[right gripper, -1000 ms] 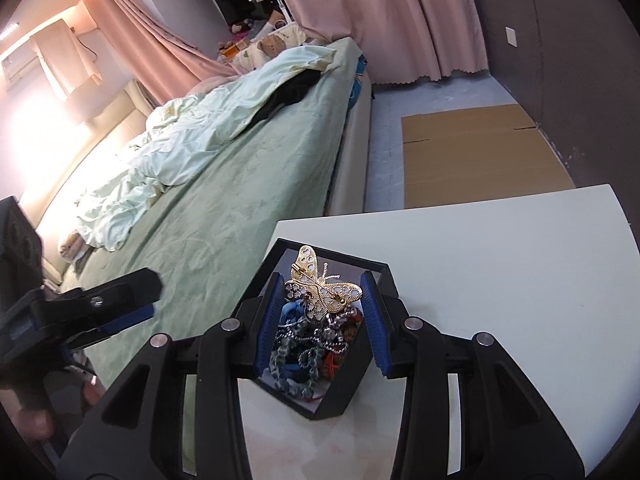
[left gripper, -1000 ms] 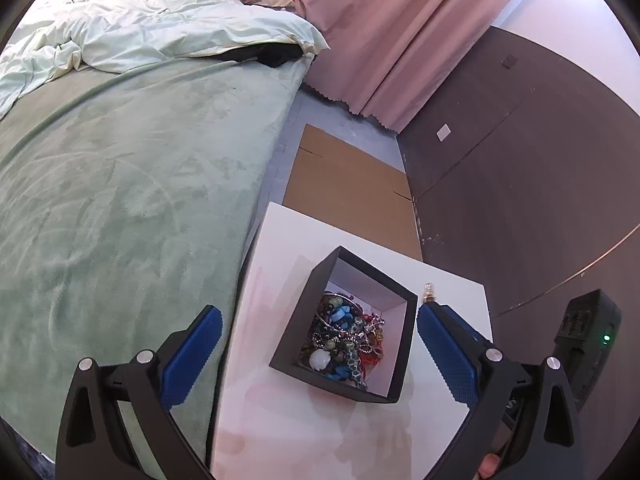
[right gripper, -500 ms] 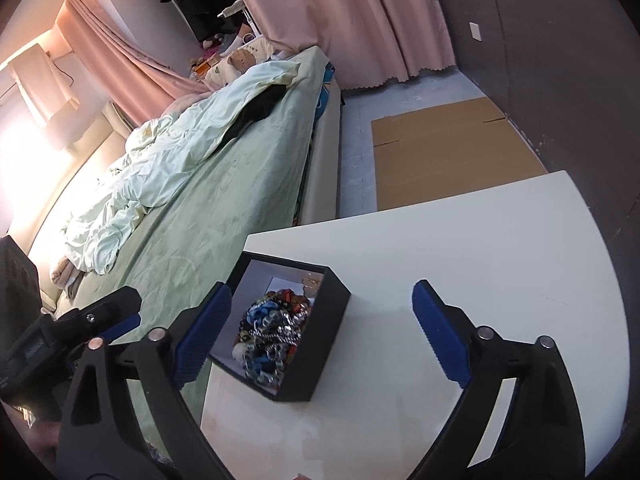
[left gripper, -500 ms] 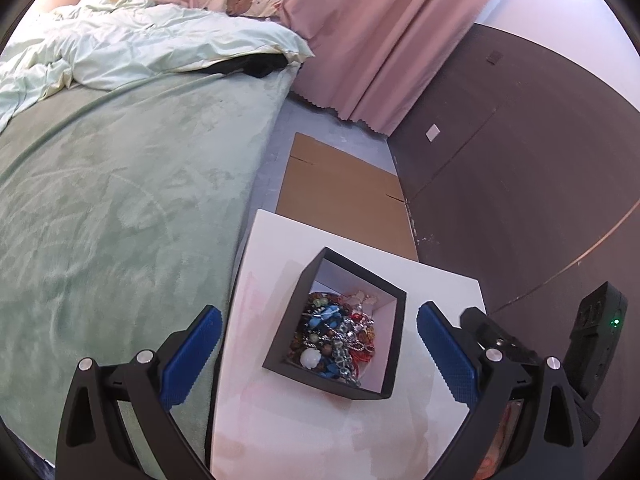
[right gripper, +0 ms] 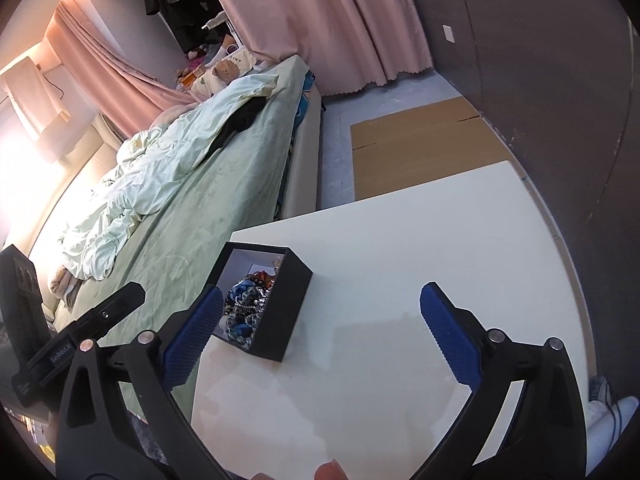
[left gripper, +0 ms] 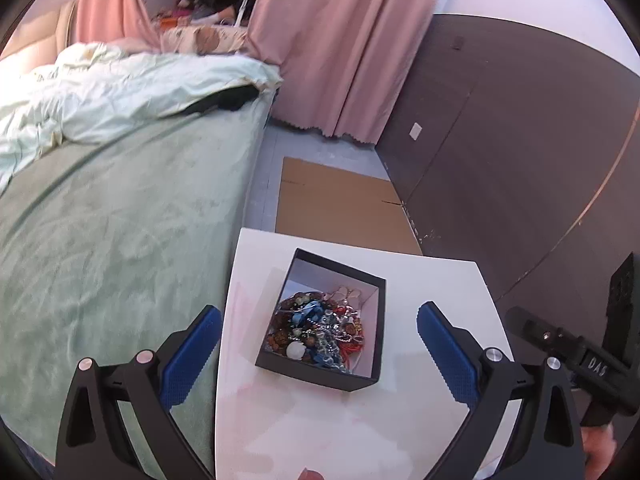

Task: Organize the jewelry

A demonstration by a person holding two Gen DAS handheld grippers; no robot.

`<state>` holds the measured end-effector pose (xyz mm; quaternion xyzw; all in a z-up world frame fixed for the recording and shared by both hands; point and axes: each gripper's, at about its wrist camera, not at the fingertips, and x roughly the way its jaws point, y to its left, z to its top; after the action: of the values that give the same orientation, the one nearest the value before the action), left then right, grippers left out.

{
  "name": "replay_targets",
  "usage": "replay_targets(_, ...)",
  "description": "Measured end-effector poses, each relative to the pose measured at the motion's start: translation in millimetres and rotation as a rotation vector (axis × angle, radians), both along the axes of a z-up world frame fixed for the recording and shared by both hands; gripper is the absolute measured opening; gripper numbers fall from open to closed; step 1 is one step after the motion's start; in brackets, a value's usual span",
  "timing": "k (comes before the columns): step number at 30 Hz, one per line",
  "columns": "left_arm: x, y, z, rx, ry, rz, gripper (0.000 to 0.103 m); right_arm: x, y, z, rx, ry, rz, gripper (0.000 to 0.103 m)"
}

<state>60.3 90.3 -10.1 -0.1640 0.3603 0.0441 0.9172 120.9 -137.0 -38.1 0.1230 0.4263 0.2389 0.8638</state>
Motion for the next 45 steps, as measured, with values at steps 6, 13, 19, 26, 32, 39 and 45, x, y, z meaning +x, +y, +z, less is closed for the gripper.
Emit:
replay_targets(6, -8.1, -15.3, 3.9, 0.039, -0.035, -0.036, 0.095, -14.1, -16.9, 10.4, -0.028, -0.028, -0.016, 0.098)
replay_targets(13, -21.1, -29.5, 0.8, 0.085, -0.063, -0.059, 0.095, -28.5, -23.1, 14.5, -0.035, -0.003, 0.041, 0.098)
replay_targets(19, -26.7, -34.4, 2.1, 0.129, -0.080, -0.064, 0.095, -35.2, -35.7, 19.7, -0.037, -0.016, 0.058, 0.098)
replay_targets(26, -31.6, -47.9, 8.0, 0.186, -0.117, -0.072, 0.095, -41.7, -43.6, 18.5, -0.072, -0.035, 0.063, 0.098)
replay_targets(32, -28.6, -52.9, 8.5, 0.160, -0.117, -0.070, 0.095, -42.0, -47.8, 15.4, -0.059, -0.034, 0.052, 0.098)
replay_targets(39, -29.0, -59.6, 9.1, 0.167, -0.123, -0.070, 0.095, -44.0, -47.1, 17.0, -0.071, -0.051, 0.045, 0.098)
replay_targets(45, -29.0, -61.4, 7.5, 0.171, -0.113, -0.084, 0.095, -45.6, -46.7, 19.1, -0.064, -0.060, 0.046, 0.098)
